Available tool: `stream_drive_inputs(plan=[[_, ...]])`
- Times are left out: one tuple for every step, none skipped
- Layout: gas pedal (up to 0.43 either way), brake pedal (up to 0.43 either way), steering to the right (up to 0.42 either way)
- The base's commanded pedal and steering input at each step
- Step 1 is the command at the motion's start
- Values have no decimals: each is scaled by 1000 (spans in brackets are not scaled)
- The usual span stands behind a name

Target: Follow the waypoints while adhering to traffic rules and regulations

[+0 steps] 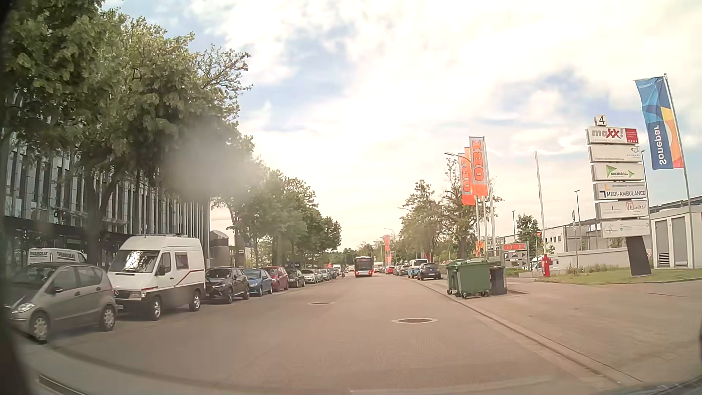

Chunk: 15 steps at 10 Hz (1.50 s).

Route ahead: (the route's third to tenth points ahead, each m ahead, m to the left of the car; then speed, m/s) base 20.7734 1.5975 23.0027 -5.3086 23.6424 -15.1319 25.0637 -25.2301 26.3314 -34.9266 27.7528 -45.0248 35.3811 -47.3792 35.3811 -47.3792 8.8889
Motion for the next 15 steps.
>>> stream_drive_inputs(plan=[[0, 116, -5], [0, 152, -5], [0, 165, -6], [0, 177, -6], [0, 183, -6], [0, 189, -8], [0, 189, -8], [0, 195, -8], [0, 207, -9], [0, 213, -9], [0, 213, -9], [0, 220, -9], [0, 220, -9], [0, 220, -9], [0, 220, -9]])
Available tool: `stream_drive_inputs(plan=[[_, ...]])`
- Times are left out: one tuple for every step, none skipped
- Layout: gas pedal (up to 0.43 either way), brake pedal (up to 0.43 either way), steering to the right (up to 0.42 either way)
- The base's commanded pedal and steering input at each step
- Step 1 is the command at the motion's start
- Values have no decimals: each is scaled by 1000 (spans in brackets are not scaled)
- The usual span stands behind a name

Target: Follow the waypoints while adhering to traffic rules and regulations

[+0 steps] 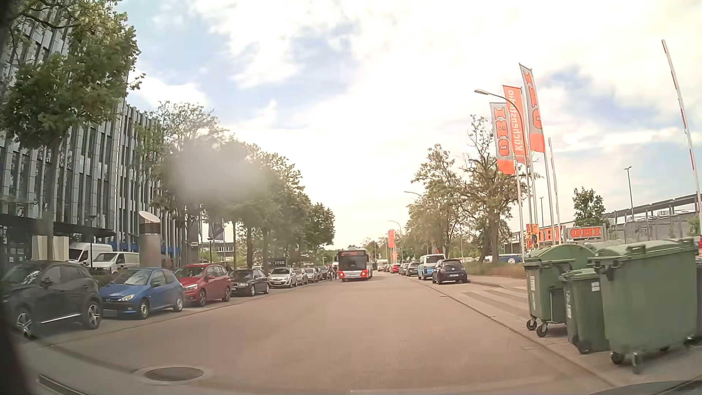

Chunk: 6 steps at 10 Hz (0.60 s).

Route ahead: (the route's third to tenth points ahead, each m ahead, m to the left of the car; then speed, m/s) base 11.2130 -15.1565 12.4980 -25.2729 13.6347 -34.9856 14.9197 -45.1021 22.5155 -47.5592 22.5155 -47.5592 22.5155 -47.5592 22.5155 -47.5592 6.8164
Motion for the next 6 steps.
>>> stream_drive_inputs(plan=[[0, 226, -9], [0, 226, -8], [0, 232, -8], [0, 232, -8], [0, 232, -4], [0, 232, -1]])
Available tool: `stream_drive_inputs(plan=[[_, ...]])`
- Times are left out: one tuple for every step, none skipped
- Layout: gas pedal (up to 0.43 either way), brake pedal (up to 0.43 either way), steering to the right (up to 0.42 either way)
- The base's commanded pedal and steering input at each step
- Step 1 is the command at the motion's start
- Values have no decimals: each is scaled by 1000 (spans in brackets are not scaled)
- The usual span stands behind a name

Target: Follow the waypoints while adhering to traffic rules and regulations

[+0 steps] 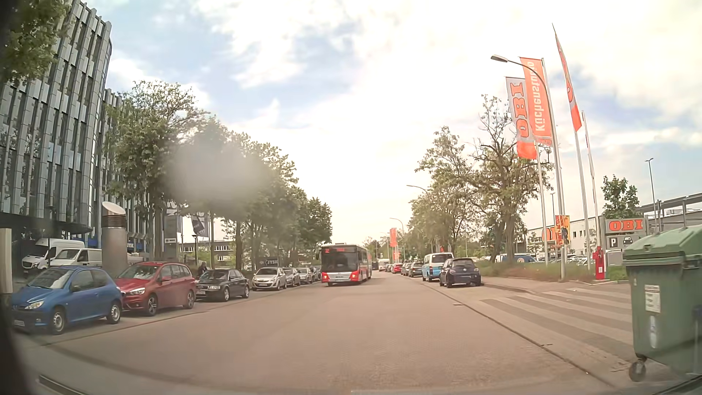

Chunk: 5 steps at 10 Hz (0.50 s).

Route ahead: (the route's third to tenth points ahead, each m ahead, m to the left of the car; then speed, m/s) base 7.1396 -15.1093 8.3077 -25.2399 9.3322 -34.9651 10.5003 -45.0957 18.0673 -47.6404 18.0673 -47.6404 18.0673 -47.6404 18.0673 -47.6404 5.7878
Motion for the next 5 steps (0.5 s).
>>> stream_drive_inputs(plan=[[0, 232, 6], [0, 232, 12], [0, 238, 18], [0, 238, 31], [0, 238, 55]])
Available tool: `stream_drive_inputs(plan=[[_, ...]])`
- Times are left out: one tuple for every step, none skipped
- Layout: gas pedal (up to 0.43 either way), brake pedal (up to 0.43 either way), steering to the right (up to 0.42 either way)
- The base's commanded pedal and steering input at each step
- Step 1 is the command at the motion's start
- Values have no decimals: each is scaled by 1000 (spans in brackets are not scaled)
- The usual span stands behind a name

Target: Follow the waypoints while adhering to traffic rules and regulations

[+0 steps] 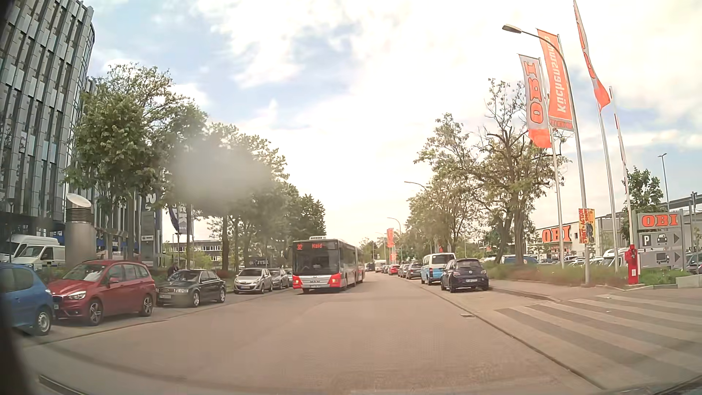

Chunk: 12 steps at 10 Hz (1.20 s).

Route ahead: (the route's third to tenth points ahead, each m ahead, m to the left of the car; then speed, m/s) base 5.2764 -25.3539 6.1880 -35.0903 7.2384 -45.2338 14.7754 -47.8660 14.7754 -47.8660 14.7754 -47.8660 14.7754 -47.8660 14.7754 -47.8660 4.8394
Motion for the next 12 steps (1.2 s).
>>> stream_drive_inputs(plan=[[0, 226, 96], [0, 220, 131], [0, 201, 182], [0, 195, 240], [0, 189, 286], [0, 177, 347], [0, 177, 398], [0, 177, 435], [0, 177, 504], [0, 177, 586], [0, 134, 687], [0, 24, 770]])
